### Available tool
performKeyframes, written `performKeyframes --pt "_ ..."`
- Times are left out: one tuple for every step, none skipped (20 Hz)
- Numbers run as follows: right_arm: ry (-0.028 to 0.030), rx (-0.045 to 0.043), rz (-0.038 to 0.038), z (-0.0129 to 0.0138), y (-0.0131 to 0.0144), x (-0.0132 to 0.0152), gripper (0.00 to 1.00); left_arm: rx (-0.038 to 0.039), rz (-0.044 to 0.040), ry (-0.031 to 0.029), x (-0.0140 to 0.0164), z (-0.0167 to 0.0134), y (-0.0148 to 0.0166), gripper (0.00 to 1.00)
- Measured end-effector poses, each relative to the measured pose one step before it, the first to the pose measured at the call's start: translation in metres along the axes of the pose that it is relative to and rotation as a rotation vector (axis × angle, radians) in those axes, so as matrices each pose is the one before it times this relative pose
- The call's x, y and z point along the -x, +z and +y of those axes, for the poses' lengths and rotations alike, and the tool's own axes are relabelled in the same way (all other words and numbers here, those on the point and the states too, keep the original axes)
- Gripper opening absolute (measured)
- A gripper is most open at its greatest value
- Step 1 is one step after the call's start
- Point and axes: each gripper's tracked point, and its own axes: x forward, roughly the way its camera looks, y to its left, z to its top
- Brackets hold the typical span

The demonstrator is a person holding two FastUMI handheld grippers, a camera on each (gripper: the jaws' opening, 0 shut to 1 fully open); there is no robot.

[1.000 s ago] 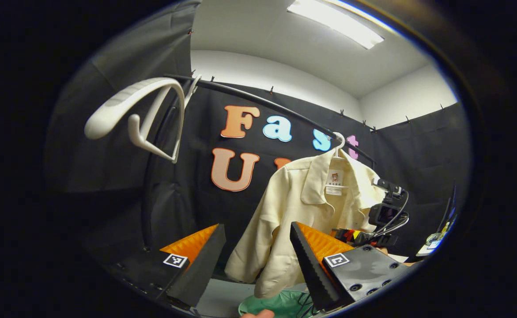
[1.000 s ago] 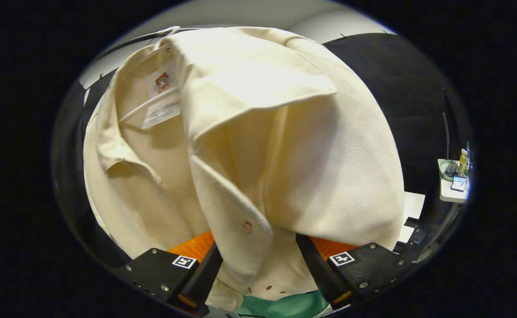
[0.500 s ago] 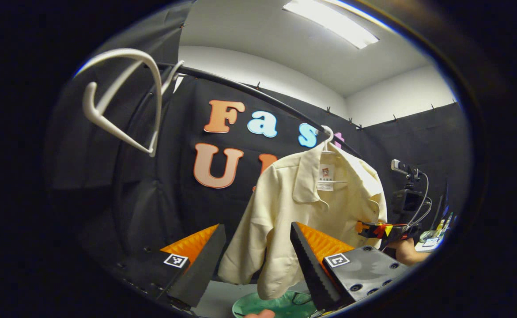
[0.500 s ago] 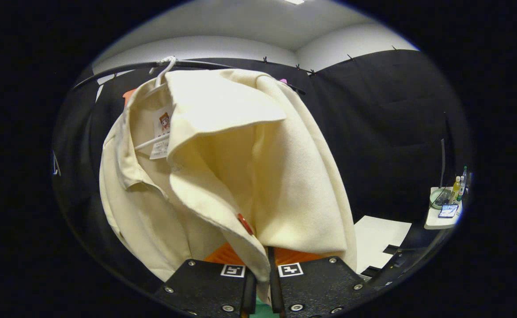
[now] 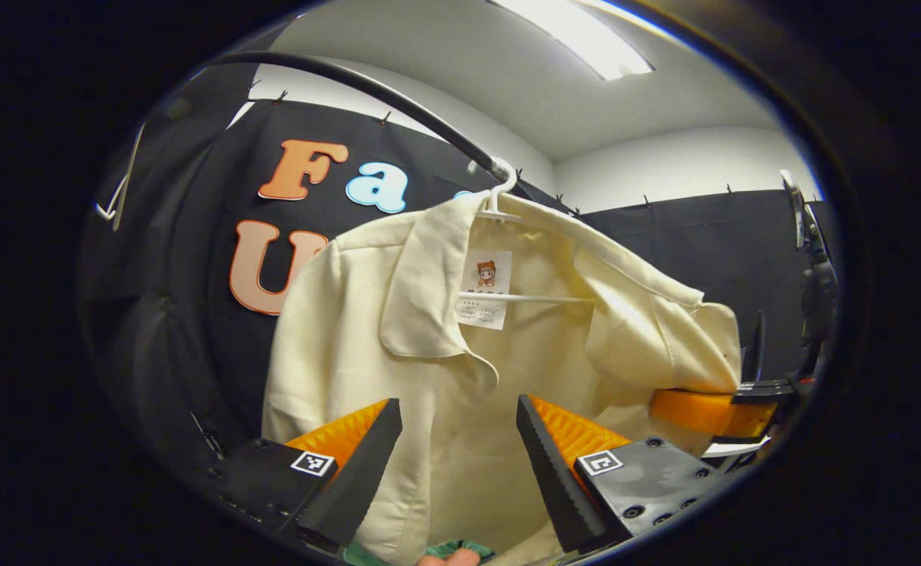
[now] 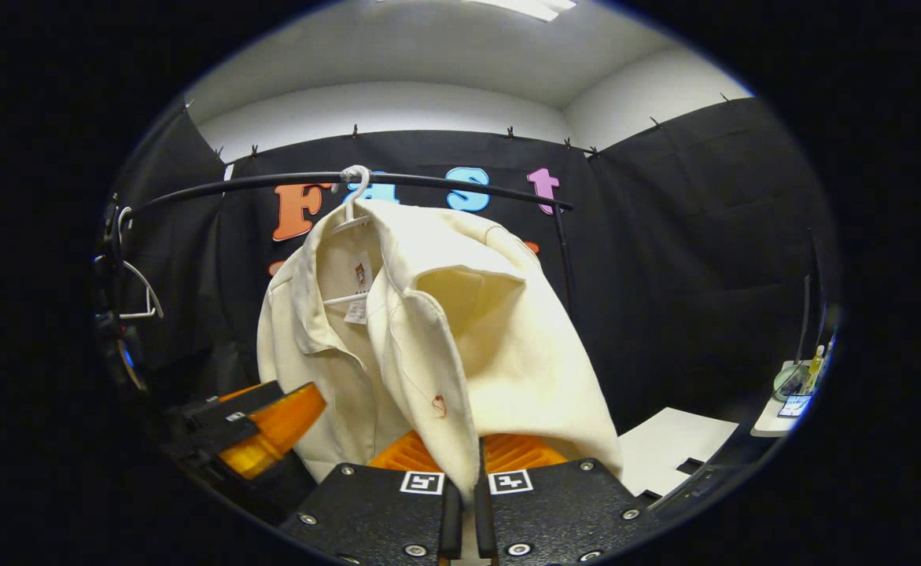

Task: Grasp the clothes on the hanger with both hands and then place them into the laundry hamper below.

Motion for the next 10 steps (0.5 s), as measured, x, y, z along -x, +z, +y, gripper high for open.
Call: performKeyframes --pt "0.00466 -0.00069 0.0084 0.00316 -0.00314 0.00049 0.06 0.00887 0.00883 -0.00928 -0.01889 -0.00554 -0.01024 0.93" --pt "0.00491 -0.0005 0.00369 0.00109 -0.00316 0.00124 0.06 -0.00644 0.00347 0.01548 -0.01322 0.00123 -0.00567 0.96" --pt "0.00632 -0.00383 0.00202 0.00127 -0.00167 -0.00062 0.06 -0.02346 -0.00019 0.04009 -0.01246 0.00803 -0.00322 0.96" --pt "0.00866 -0.00748 0.00302 0.00311 -0.00271 0.00077 0.06 -0.02475 -0.00881 0.0377 -0.00886 0.00679 -0.00108 0.97" --pt "0.00777 -0.00715 0.00424 0.00144 -0.00087 0.00013 0.06 -0.03206 -0.00933 0.0393 -0.00736 0.00535 -0.00097 1.0" --pt "0.00295 -0.00471 0.00051 0.00031 0.00092 0.00007 0.06 -0.03796 -0.00912 0.04346 -0.00423 0.0071 -0.00115 0.92" --pt "-0.00094 -0.00279 -0.00142 -0.00204 0.00132 -0.00023 0.06 -0.03669 -0.00871 0.04102 -0.00677 0.00818 -0.00098 0.97" --pt "-0.00094 -0.00213 -0.00279 -0.00153 0.00255 -0.00092 0.06 -0.03948 0.00655 0.03459 -0.00512 0.00852 -0.00318 0.97" --pt "0.00038 -0.00178 -0.00261 -0.00107 0.002 -0.00026 0.06 -0.02928 0.01551 0.02759 -0.0017 0.00863 -0.00637 0.97" --pt "0.00111 -0.00083 -0.0021 -0.00063 0.00092 -0.00089 0.06 -0.03355 0.00746 0.03285 0.00128 0.01248 -0.00284 0.97"
